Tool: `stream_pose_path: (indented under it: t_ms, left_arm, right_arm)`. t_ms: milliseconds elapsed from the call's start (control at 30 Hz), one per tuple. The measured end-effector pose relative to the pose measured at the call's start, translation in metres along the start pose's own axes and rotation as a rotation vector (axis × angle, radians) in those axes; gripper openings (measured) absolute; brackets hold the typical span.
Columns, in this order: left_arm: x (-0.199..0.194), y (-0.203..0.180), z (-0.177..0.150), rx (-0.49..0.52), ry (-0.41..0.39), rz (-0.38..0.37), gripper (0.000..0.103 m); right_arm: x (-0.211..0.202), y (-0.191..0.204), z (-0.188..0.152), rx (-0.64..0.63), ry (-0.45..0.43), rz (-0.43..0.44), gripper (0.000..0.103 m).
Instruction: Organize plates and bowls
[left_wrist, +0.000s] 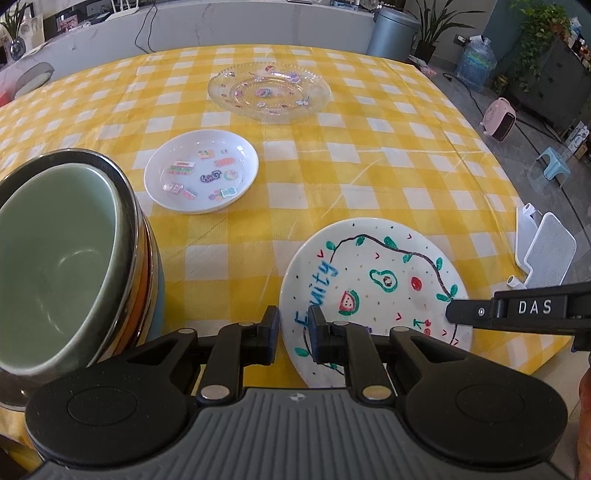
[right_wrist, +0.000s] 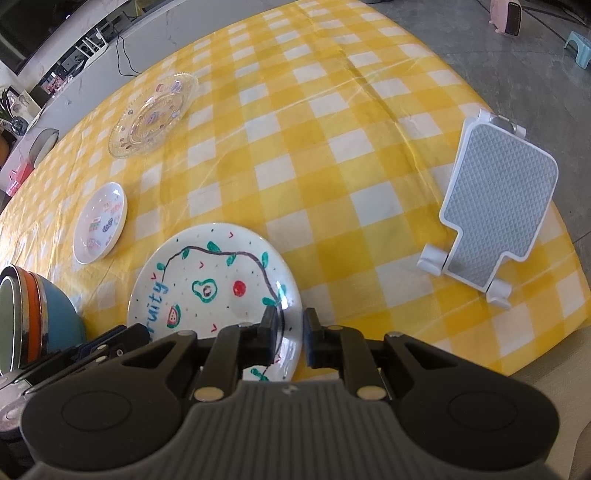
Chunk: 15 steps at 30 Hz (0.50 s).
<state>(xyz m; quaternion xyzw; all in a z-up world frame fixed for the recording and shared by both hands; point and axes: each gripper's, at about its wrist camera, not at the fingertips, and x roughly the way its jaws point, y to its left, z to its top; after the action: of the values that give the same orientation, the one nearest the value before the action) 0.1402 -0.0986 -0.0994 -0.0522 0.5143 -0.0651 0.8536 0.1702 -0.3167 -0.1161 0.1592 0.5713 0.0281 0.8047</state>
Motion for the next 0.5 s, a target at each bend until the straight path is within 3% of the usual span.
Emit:
stream_pose_path:
  t_ms: [100,200,500]
  left_arm:
    - [0.000,0.001,0.000,-0.007,-0.004,0.005,0.026]
    - [-0.005,0.001,0.000,-0.009,-0.027,0.011,0.034]
    - [-0.034,-0.011,0.006,0.067,-0.108,-0.009,0.042]
  right_arm:
    - [-0.003,0.003,-0.001,-0.016,-0.018,-0.005,0.018]
    - [-0.010,0.003,-0.003,-0.018,-0.059,-0.007,0.028]
    - [-0.030,0.002,-0.008,-0.014,-0.194,-0.029,0.040]
